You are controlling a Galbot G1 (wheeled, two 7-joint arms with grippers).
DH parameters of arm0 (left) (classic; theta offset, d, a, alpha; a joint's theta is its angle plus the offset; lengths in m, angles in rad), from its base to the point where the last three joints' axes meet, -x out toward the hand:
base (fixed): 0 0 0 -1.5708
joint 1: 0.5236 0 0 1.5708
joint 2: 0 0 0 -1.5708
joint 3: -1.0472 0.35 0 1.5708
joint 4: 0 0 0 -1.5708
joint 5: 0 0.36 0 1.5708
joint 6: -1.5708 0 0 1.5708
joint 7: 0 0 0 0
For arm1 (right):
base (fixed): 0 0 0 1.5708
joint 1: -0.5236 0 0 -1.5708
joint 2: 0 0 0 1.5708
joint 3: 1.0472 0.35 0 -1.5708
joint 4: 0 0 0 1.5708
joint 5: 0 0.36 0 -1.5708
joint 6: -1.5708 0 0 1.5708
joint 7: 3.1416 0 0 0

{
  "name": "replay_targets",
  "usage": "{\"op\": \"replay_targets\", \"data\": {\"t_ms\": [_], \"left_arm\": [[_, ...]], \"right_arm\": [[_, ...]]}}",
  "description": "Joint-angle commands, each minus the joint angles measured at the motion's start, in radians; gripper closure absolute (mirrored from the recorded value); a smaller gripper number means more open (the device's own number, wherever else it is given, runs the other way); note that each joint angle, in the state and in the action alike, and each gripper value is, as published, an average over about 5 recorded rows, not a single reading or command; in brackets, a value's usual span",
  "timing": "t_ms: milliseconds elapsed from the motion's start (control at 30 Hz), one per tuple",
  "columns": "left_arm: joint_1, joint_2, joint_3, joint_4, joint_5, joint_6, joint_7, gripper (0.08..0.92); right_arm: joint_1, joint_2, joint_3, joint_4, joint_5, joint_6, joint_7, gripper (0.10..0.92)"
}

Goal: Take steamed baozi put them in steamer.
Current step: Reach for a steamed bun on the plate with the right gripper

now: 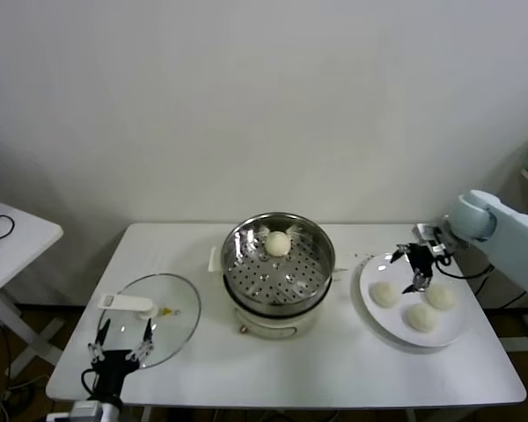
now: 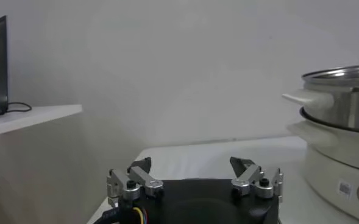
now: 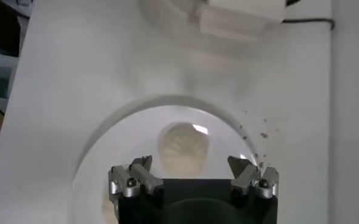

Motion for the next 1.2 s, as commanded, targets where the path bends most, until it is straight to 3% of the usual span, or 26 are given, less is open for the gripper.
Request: {"op": "replay_targets", "data": {"t_ms": [33, 400, 1200], "left_arm": [[0.001, -0.003, -0.004, -0.002, 0.001, -0.001, 0.0, 0.177], [0.0, -0.005, -0.007, -0.001, 0.001, 0.002, 0.0, 0.177], [-0.001, -0.013, -0.001, 0.002, 0.005, -0.001, -0.001, 0.177]], "right_arm": [[-0.1, 0.101, 0.056, -0.119, -0.071, -0.017, 0.02, 0.203], [-0.103, 0.186, 0.054, -0.2, -0.111, 0.007, 0.031, 0.203], [-0.106, 0.211, 0.069, -0.254, -0.149, 0.027, 0.012, 0.213]]}}
